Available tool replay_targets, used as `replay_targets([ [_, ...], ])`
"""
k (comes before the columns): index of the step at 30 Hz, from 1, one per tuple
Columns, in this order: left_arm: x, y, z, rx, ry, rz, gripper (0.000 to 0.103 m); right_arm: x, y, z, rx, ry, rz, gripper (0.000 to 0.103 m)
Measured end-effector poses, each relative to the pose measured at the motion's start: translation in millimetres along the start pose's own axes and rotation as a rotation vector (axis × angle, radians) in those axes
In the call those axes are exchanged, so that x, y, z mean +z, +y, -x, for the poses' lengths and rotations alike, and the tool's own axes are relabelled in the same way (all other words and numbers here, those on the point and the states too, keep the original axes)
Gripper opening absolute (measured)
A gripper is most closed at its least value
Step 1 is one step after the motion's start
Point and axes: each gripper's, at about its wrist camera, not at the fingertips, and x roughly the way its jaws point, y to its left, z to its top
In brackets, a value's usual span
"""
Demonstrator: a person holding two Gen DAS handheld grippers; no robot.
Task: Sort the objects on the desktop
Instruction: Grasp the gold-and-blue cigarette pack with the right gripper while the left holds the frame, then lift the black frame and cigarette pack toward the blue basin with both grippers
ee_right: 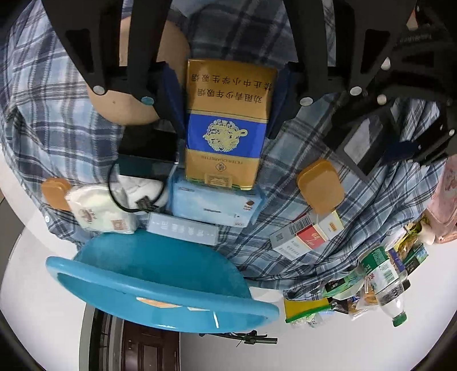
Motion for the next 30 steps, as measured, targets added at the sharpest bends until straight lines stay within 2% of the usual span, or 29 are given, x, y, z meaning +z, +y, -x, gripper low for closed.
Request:
replay_targets([
  [3, -0.1, -0.2, -1.0, 0.0, 0.002, 0.001, 0.073, -5.2, 8.7, 5.2, -0.128, -0.015, 0.083, 0.053],
  [4, -0.3, 0.1, -0.9, 0.0, 0.004, 0.003, 0.073, -7.0, 14.4, 6.6, -0.146, -0.024, 0.119, 0.053],
  [7, -0.7, 0.7, -1.5, 0.001, 0.012, 0.006, 0.073, -5.4, 15.4, -4.1, -0.038, 0.021, 0.088, 0.054],
  [13, -0.2, -1.6, -1.6, 0.0, 0.009, 0.001, 0.073, -2.1, 3.1, -6.3, -0.023, 0.01, 0.018, 0.057],
  [15, -0.3, -2.6, -2.1, -0.002, 0.01, 0.003, 0.073, -3.1, 4.5, -5.5, -0.022, 0.005, 0.019, 0.052],
  [19, 0.4, -5.9, -0.3, -0.004, 0.002, 0.002, 0.073, -4.7, 5.6, 0.9, -0.011, -0.031, 0.017, 0.05],
  [21, 1.2, -5.3, 2.0, -0.003, -0.012, 0.011, 0.073, -0.9, 4.8, 6.9, -0.031, -0.066, 0.011, 0.05],
  [24, 3.4, -5.3, 11.8, -0.023, -0.075, 0.028, 0.073, 0.5, -0.1, 23.2, -0.071, -0.127, 0.009, 0.051],
  [27, 6.8, -13.2, 20.9, -0.011, -0.129, 0.015, 0.073, 1.8, -8.4, 36.9, -0.104, -0.173, -0.007, 0.051],
  [30, 11.5, -22.4, 24.9, -0.012, -0.15, -0.001, 0.073, 1.5, -18.8, 49.8, -0.142, -0.207, -0.016, 0.051],
])
